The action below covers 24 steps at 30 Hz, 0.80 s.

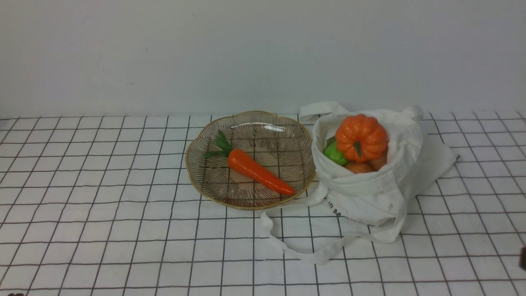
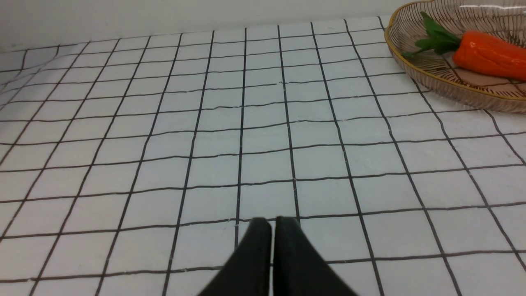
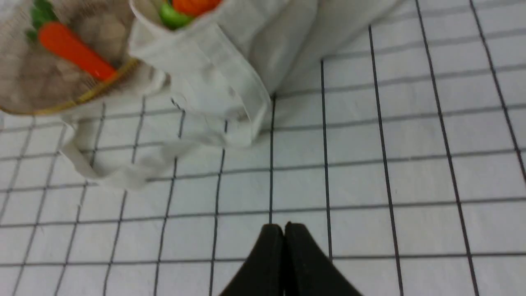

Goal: Take vegetables from bag on white checkered tablecloth place on plate.
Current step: 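Reach into the cloth bag toward the pumpkin with the right gripper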

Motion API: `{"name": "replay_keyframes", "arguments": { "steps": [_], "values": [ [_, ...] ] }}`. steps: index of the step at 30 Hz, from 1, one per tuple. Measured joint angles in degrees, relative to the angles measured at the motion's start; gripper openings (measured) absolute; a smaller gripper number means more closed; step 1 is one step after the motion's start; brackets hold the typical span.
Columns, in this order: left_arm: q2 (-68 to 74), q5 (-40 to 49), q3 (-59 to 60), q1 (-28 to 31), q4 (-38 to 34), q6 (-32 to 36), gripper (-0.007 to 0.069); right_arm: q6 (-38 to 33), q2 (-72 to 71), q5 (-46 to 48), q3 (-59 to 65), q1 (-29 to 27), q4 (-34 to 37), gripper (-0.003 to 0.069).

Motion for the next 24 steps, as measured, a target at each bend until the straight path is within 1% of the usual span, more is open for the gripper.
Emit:
{"name": "replay_keyframes", "arguments": {
  "steps": [1,2,3,4,5,7,9,10,12,14,16,18,19,20,24],
  "values": [
    [0.0,0.0,0.0,0.0,0.0,0.0,-0.0008,-1.4,6.2,-0.6,-0.9,0.1,1.2,-0.0015],
    [0.0,0.0,0.0,0.0,0.0,0.0,-0.0008,-1.4,6.2,-0.6,-0.9,0.1,1.4,-0.0015],
    [0.0,0.0,0.0,0.0,0.0,0.0,-0.0008,-3.3,9.5,-1.6,-1.6,0.1,2.9,-0.0015],
    [0.0,0.0,0.0,0.0,0.0,0.0,-0.0008,-6.9,14.4,-3.3,-3.1,0.2,6.4,-0.0015],
    [0.0,0.0,0.0,0.0,0.0,0.0,-0.0008,-8.0,15.5,-3.8,-3.5,0.2,6.8,-0.0015],
    [0.0,0.0,0.0,0.0,0.0,0.0,-0.0008,-13.6,20.0,-6.1,-5.6,1.2,11.8,-0.0015],
    [0.0,0.0,0.0,0.0,0.0,0.0,-0.0008,-19.6,24.8,-8.1,-9.0,3.2,16.0,-0.0011],
    [0.0,0.0,0.0,0.0,0.0,0.0,-0.0008,-21.2,26.8,-8.8,-11.4,4.4,17.5,-0.0006],
    [0.0,0.0,0.0,0.0,0.0,0.0,-0.0008,-22.8,30.4,-9.6,-15.0,5.9,18.1,0.0009],
    [0.0,0.0,0.0,0.0,0.0,0.0,-0.0008,-23.4,33.2,-9.9,-18.5,7.0,17.2,0.0034],
    [0.0,0.0,0.0,0.0,0.0,0.0,-0.0008,-23.6,37.8,-10.0,-24.5,8.3,13.7,0.0088],
    [0.0,0.0,0.0,0.0,0.0,0.0,-0.0008,-23.5,42.2,-10.8,-30.3,8.7,10.2,0.0161],
    [0.0,0.0,0.0,0.0,0.0,0.0,-0.0008,-23.4,42.6,-10.8,-30.3,8.8,9.9,0.0169],
    [0.0,0.0,0.0,0.0,0.0,0.0,-0.0008,-23.4,46.1,-11.4,-33.8,8.8,8.6,0.0234],
    [0.0,0.0,0.0,0.0,0.0,0.0,-0.0008,-23.3,52.4,-11.8,-39.2,8.8,7.7,0.041]
  ]
}}
